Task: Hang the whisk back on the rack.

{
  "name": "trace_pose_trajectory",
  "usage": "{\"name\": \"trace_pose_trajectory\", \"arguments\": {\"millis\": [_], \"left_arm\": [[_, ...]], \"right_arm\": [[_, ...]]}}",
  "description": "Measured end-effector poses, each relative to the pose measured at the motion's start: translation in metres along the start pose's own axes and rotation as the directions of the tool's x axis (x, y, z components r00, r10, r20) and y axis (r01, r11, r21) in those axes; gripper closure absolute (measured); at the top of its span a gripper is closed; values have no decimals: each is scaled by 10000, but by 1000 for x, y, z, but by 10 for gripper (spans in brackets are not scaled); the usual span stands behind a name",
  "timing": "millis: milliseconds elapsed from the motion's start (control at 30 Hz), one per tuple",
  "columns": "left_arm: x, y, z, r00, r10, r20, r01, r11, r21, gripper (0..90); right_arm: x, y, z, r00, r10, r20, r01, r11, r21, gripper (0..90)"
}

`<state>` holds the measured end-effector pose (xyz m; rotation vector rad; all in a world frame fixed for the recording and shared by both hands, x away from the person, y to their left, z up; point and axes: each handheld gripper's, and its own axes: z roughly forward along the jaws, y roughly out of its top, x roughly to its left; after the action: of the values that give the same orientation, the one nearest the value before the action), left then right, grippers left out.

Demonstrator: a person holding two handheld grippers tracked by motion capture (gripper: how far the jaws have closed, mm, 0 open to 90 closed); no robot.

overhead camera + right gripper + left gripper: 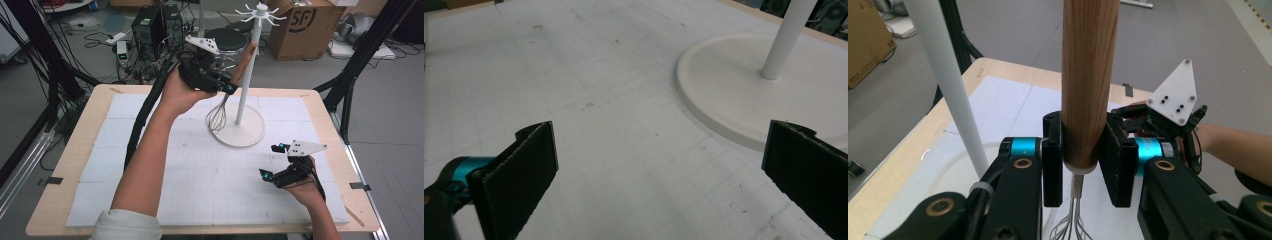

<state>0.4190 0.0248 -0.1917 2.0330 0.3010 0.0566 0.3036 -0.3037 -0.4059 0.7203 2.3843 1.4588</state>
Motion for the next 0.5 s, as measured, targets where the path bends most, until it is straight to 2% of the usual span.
{"name": "trace_pose_trajectory", "arguments": {"millis": [133,267,500], "left_arm": [[7,8,0,9999,36,117,-36,10000,-52,735],[11,15,6,9991,62,409,-55,9998,-176,734],[20,27,13,9993,99,363,-99,10000,-10,735]], "right_arm": [[0,0,0,10000,-70,25,70,10000,38,4],[0,0,1,10000,-55,21,55,10000,45,4],[-1,0,0,10000,-35,38,35,10000,6,4]]}}
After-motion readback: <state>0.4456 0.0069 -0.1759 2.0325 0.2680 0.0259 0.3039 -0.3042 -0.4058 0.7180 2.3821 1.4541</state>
